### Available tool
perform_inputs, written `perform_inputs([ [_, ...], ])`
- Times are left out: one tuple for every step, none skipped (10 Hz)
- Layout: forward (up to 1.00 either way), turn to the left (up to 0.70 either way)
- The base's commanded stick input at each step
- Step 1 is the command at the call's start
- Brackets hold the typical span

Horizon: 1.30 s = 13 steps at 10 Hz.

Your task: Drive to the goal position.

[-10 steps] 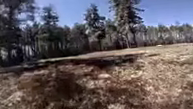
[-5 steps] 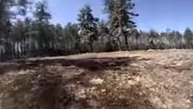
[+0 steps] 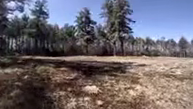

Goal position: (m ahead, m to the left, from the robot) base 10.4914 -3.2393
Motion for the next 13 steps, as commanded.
perform_inputs([
  [0.70, 0.00],
  [0.70, 0.00],
  [0.70, 0.00],
  [0.70, 0.00],
  [0.70, 0.00],
  [0.70, 0.00],
  [0.70, 0.00],
  [0.70, 0.00],
  [0.70, 0.00],
  [0.70, 0.00],
  [0.70, 0.00],
  [0.70, 0.00],
  [0.70, 0.00],
])
